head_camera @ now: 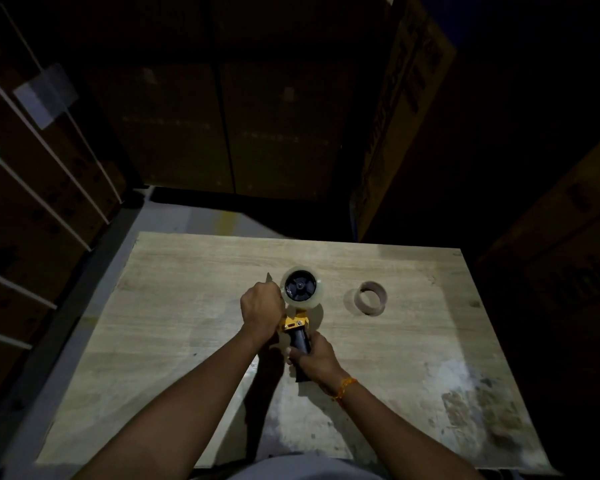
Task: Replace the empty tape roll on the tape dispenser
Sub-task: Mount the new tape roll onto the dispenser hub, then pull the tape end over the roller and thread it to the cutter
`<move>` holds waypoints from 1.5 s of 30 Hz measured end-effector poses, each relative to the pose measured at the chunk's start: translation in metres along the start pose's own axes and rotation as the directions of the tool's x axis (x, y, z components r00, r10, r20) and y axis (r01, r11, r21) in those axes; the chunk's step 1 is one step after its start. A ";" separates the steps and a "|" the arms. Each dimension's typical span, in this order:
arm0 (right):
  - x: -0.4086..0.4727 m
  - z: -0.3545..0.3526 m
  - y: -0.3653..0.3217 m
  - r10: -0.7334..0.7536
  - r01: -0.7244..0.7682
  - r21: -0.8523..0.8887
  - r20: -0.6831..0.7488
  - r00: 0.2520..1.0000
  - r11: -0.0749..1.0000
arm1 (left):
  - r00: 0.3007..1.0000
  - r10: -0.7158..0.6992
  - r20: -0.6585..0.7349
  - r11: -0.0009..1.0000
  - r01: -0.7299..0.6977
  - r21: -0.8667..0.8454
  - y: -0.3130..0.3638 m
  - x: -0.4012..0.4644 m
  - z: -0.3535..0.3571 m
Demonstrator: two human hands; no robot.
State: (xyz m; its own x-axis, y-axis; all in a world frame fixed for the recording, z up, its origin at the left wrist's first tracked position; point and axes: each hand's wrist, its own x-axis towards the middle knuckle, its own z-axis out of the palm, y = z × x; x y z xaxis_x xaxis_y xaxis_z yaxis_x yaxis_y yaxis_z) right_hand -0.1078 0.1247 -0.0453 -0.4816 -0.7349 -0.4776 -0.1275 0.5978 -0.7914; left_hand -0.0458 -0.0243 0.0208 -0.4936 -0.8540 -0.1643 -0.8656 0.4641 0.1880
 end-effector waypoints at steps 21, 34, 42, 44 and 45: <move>-0.009 -0.009 -0.021 0.210 -0.210 0.344 0.040 0.977 0.915 | 0.859 0.476 0.191 0.822 -0.511 0.251 -0.018 0.012 -0.001; -0.014 -0.024 -0.029 0.382 -0.342 0.488 0.018 0.924 0.803 | 0.806 0.572 0.153 0.771 -0.592 0.233 -0.023 -0.003 -0.003; -0.021 -0.031 -0.024 0.403 -0.380 0.398 0.028 0.915 0.835 | 0.752 0.643 0.148 0.737 -0.660 0.149 -0.025 0.005 -0.024; -0.026 -0.031 -0.027 0.380 -0.368 0.331 0.031 0.925 0.869 | 0.724 0.657 0.208 0.716 -0.686 0.126 -0.020 0.005 -0.038; -0.028 -0.032 -0.029 0.372 -0.364 0.308 0.033 0.928 0.879 | 0.714 0.657 0.243 0.710 -0.694 0.119 -0.016 0.006 -0.045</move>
State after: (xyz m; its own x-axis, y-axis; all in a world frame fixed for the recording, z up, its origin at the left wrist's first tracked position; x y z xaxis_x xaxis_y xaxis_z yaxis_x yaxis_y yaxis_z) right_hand -0.1182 0.1378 0.0028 -0.4656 -0.4698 -0.7500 0.3302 0.6941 -0.6397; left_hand -0.0307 -0.0471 0.0602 -0.9413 -0.2474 -0.2295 -0.2820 0.9503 0.1318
